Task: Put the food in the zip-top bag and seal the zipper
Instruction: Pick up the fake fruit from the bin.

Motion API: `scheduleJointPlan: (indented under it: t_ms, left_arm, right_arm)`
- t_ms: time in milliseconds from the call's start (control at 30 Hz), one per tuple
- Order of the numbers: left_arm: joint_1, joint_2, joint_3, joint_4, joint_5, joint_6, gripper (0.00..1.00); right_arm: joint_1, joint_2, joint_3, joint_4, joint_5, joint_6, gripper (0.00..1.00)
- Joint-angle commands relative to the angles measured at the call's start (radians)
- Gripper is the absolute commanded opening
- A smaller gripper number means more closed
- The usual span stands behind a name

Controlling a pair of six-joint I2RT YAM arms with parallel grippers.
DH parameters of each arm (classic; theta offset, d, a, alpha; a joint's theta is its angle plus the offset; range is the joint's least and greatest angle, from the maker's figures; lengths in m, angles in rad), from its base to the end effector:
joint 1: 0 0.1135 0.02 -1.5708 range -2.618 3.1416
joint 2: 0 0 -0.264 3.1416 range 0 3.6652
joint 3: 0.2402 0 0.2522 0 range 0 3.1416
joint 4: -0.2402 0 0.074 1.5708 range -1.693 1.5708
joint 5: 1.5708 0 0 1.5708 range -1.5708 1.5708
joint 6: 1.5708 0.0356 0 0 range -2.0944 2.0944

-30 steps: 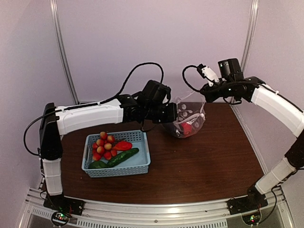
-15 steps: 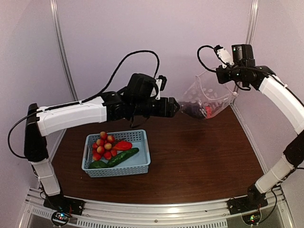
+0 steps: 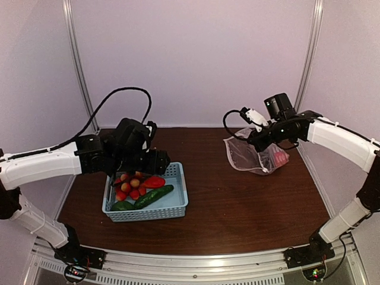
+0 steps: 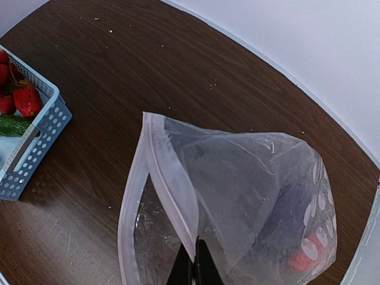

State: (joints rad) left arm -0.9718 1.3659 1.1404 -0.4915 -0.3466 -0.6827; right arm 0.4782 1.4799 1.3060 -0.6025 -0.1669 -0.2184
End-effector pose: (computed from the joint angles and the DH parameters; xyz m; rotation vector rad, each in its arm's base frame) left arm 0.1788 -0.2405 0.3051 0.1486 2.2795 -0.4926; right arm 0.2863 0.1550 0.3167 -0.8815 2.1855 0.3233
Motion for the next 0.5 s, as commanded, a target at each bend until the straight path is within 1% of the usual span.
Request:
scheduleJointPlan:
  t_ms: [0,167,300,467]
  left_arm:
    - [0.013,-0.021,-0.048,-0.096,-0.049,-0.083,0.82]
    - [0.037,-0.018,-0.095,-0.137,-0.042,-0.127,0.86]
    - [0.065,-0.026,-0.115,-0.169,-0.03,-0.126,0.88]
    - [0.081,-0.027,-0.117,-0.188,0.012,-0.084,0.86]
  right_arm:
    - [-0.005,-0.03,0.02,0.013,-0.061,-0.005,0.0]
    - [-0.004,-0.044,-0.002,0.024,-0.078,-0.013,0.0]
    - [-0.01,-0.071,-0.028,0.043,-0.106,-0.03,0.0]
    - [-0.061,-0.121,-0.069,0.067,-0.244,-0.032,0.0]
